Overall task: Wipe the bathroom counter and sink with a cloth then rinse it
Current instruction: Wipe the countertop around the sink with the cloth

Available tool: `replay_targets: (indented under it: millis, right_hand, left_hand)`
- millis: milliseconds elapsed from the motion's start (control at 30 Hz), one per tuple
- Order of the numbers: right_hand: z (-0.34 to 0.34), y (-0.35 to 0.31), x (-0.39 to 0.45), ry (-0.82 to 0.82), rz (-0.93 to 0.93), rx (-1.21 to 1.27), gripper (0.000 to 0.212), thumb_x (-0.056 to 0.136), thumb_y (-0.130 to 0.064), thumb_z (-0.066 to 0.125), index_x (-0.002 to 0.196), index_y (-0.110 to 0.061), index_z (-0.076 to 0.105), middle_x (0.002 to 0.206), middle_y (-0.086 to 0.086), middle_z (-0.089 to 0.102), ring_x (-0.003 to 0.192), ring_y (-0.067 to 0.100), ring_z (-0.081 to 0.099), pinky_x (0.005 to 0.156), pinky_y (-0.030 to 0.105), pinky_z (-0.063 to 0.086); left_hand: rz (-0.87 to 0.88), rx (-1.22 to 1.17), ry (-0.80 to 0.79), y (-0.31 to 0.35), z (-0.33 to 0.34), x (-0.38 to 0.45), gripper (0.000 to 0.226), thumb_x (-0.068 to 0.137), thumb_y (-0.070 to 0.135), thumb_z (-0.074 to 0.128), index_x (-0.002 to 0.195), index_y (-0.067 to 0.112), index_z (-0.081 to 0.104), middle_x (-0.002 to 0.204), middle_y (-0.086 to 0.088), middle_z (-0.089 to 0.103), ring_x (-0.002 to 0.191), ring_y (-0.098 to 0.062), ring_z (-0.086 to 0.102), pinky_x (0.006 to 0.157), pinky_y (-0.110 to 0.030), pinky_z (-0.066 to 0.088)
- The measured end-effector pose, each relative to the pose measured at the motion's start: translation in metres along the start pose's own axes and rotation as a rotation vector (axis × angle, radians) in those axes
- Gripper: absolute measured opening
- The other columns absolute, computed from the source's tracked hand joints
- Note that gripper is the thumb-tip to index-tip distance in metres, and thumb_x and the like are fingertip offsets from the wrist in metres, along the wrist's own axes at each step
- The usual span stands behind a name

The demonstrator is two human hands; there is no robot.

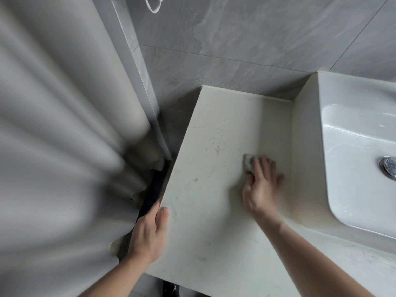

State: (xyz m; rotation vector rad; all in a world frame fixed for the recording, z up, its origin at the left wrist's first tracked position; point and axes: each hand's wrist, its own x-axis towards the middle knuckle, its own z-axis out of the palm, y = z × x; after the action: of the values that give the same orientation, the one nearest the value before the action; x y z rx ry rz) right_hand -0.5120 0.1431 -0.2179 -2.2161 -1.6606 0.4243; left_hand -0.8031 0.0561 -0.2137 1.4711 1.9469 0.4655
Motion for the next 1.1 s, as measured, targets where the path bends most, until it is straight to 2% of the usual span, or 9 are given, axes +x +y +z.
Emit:
replay_targets:
  millis: [133, 267, 333, 433, 500, 700, 900, 967, 1100]
  right_hand:
    - [0.028, -0.061, -0.01, -0.14, -0.247, 0.119, 0.067, 0.089, -0.021, 0.042, 0.156, -0.019, 0.039, 0.168, 0.004, 0.025, 0.156, 0.037, 0.015, 0.126, 0.051, 0.008]
    - [0.046, -0.107, -0.027, -0.256, -0.484, 0.172, 0.057, 0.097, -0.013, 0.046, 0.154, -0.019, 0.042, 0.168, 0.003, 0.026, 0.157, 0.031, 0.014, 0.128, 0.043, 0.006]
    - [0.046, -0.108, -0.025, -0.293, -0.546, 0.213, 0.056, 0.095, -0.005, 0.05, 0.149, -0.018, 0.048, 0.164, 0.002, 0.035, 0.156, 0.029, 0.02, 0.127, 0.036, 0.009]
    - [0.036, -0.082, -0.011, -0.26, -0.47, 0.262, 0.054, 0.093, -0.001, 0.047, 0.146, -0.013, 0.054, 0.16, 0.004, 0.041, 0.153, 0.029, 0.028, 0.127, 0.032, 0.015]
    - [0.023, -0.051, 0.004, -0.169, -0.352, 0.264, 0.053, 0.092, -0.004, 0.043, 0.143, -0.011, 0.057, 0.159, 0.005, 0.043, 0.152, 0.028, 0.03, 0.126, 0.032, 0.017]
    - [-0.009, 0.041, 0.032, 0.115, 0.003, 0.084, 0.055, 0.095, -0.018, 0.037, 0.146, -0.004, 0.051, 0.16, 0.016, 0.039, 0.15, 0.037, 0.032, 0.124, 0.05, 0.023]
    - [0.003, 0.015, 0.036, 0.138, 0.119, -0.064, 0.057, 0.098, -0.026, 0.036, 0.154, -0.018, 0.041, 0.166, 0.005, 0.03, 0.153, 0.03, 0.021, 0.125, 0.052, 0.014]
    - [0.01, -0.003, 0.043, 0.102, 0.104, -0.057, 0.057, 0.098, -0.026, 0.038, 0.155, -0.023, 0.039, 0.166, 0.001, 0.028, 0.154, 0.028, 0.017, 0.124, 0.055, 0.009]
    - [0.029, -0.05, 0.056, -0.016, -0.173, -0.009, 0.06, 0.093, -0.025, 0.041, 0.153, -0.022, 0.041, 0.164, 0.003, 0.033, 0.151, 0.037, 0.024, 0.121, 0.054, 0.019]
  left_hand:
    - [-0.041, -0.005, -0.001, 0.0, 0.0, 0.0, 0.06, 0.096, 0.062, 0.025, 0.139, 0.03, 0.051, 0.13, 0.01, 0.067, 0.123, -0.019, 0.06, 0.1, -0.038, 0.048]
    - [-0.11, 0.013, -0.034, 0.01, -0.006, 0.007, 0.044, 0.088, 0.06, 0.03, 0.103, 0.024, 0.051, 0.093, 0.0, 0.07, 0.095, -0.032, 0.063, 0.082, -0.046, 0.051]
    - [-0.137, 0.054, -0.045, 0.018, -0.007, 0.021, 0.048, 0.087, 0.062, 0.031, 0.111, 0.026, 0.05, 0.101, -0.002, 0.07, 0.099, -0.032, 0.061, 0.085, -0.046, 0.052]
    - [-0.106, 0.09, -0.037, 0.036, 0.0, 0.051, 0.058, 0.093, 0.06, 0.035, 0.146, 0.035, 0.035, 0.143, 0.001, 0.057, 0.129, -0.028, 0.053, 0.102, -0.041, 0.045]
    - [-0.077, 0.088, -0.031, 0.053, 0.009, 0.075, 0.06, 0.095, 0.056, 0.036, 0.151, 0.034, 0.028, 0.151, 0.003, 0.049, 0.135, -0.025, 0.049, 0.106, -0.039, 0.042]
    - [-0.075, 0.231, 0.072, 0.074, 0.024, 0.097, 0.046, 0.099, 0.05, 0.027, 0.136, 0.024, 0.036, 0.131, -0.012, 0.063, 0.111, -0.039, 0.061, 0.086, -0.043, 0.046]
    - [-0.054, 0.261, 0.112, 0.073, 0.026, 0.098, 0.048, 0.1, 0.05, 0.026, 0.139, 0.024, 0.037, 0.127, -0.014, 0.066, 0.107, -0.041, 0.062, 0.086, -0.044, 0.046]
    - [-0.066, 0.267, 0.117, 0.074, 0.026, 0.097, 0.051, 0.101, 0.049, 0.028, 0.144, 0.023, 0.036, 0.13, -0.014, 0.065, 0.11, -0.041, 0.061, 0.089, -0.044, 0.046]
    - [-0.061, 0.281, 0.122, 0.076, 0.025, 0.097, 0.055, 0.102, 0.049, 0.031, 0.148, 0.02, 0.036, 0.132, -0.013, 0.065, 0.112, -0.04, 0.061, 0.09, -0.043, 0.045]
